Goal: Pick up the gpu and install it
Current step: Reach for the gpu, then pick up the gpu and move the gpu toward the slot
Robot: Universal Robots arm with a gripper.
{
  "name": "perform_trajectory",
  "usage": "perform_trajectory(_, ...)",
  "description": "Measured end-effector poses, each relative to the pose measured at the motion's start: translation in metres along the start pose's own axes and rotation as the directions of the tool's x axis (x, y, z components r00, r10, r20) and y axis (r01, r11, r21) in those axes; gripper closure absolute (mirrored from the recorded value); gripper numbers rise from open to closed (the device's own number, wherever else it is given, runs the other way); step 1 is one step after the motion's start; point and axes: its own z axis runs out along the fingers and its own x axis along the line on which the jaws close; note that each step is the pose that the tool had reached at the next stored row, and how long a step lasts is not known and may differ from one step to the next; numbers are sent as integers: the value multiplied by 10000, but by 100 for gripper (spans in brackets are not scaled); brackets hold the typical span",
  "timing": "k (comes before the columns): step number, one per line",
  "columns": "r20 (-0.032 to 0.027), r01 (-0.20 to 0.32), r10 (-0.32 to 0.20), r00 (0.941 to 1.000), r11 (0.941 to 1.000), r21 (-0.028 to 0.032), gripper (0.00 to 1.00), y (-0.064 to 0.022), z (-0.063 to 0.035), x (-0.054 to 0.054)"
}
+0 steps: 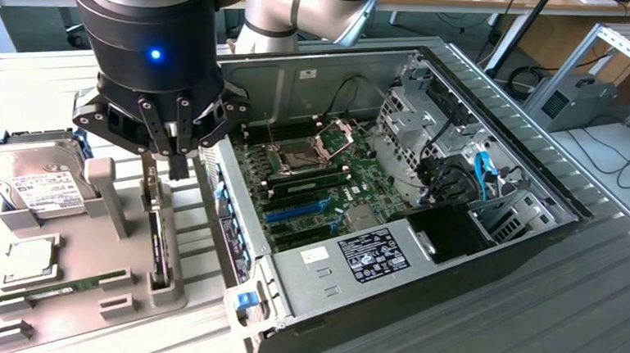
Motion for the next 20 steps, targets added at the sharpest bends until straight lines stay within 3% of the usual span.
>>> perform_trajectory(12,-1,0,0,10000,10000,1,89,-111,-4,-6)
perform_trajectory(20,-1,0,0,10000,10000,0,89,-116,-4,-6)
